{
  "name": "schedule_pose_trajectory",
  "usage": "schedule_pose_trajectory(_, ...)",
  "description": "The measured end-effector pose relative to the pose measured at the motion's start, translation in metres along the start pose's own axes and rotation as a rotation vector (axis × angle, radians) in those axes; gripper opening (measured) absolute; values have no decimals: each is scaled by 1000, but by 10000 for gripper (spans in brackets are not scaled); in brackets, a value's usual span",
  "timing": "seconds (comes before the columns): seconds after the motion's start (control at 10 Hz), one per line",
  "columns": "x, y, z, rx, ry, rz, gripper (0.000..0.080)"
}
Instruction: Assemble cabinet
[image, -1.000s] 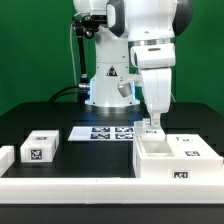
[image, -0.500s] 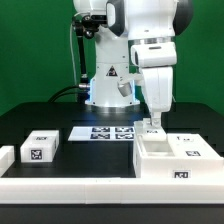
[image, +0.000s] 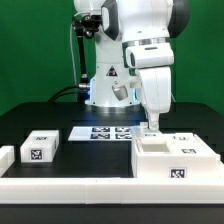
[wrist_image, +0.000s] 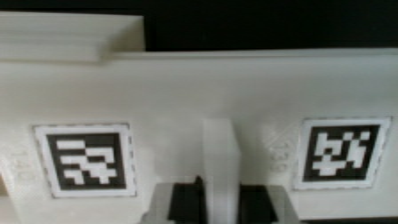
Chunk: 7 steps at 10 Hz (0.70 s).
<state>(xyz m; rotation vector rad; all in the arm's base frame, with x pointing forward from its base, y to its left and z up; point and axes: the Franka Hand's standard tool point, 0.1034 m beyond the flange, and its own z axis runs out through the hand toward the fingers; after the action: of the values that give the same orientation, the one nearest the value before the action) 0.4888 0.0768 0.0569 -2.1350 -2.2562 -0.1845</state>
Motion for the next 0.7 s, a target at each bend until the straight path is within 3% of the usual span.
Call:
schedule_pose_trajectory(0.2,0,9,-1,14,-4,0,62)
schedule_pose_trajectory(0.4,0,34,-2,8,2,7,62)
schedule_pose_trajectory(0.5,-1,41,-1,21,2,10,62)
schedule_pose_trajectory(0.7,-2,44,-1,18,4,6,62)
